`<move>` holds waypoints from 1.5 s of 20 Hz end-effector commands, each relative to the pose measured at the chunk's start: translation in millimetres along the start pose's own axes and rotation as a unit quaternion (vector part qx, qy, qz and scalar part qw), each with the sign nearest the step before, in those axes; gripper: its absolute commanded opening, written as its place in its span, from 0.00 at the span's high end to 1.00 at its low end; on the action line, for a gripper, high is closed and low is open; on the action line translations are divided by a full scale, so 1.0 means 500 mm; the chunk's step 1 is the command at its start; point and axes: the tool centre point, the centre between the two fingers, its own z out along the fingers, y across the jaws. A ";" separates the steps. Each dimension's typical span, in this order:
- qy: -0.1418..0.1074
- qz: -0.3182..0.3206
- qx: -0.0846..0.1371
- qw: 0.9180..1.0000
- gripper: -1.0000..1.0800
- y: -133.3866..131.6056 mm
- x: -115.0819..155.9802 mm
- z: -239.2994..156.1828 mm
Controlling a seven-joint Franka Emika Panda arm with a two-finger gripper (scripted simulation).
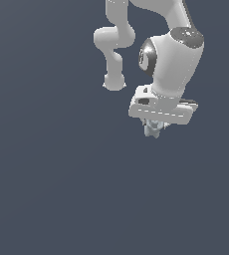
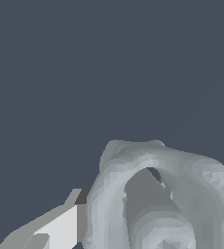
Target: Pick up the object and move it to a goal position.
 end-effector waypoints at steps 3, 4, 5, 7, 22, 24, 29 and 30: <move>0.000 0.000 0.000 1.000 1.00 -0.042 0.017 -0.078; -0.001 0.000 0.000 1.000 1.00 -0.050 0.021 -0.092; -0.001 0.000 0.000 1.000 1.00 -0.059 0.025 -0.107; -0.001 0.000 0.000 1.000 1.00 -0.074 0.032 -0.135; -0.001 0.000 0.000 1.000 1.00 -0.153 0.070 -0.272; -0.001 0.000 0.000 1.000 1.00 -0.158 0.073 -0.280; -0.001 0.000 0.000 1.000 1.00 -0.164 0.077 -0.291; -0.001 0.000 0.000 1.000 1.00 -0.165 0.078 -0.292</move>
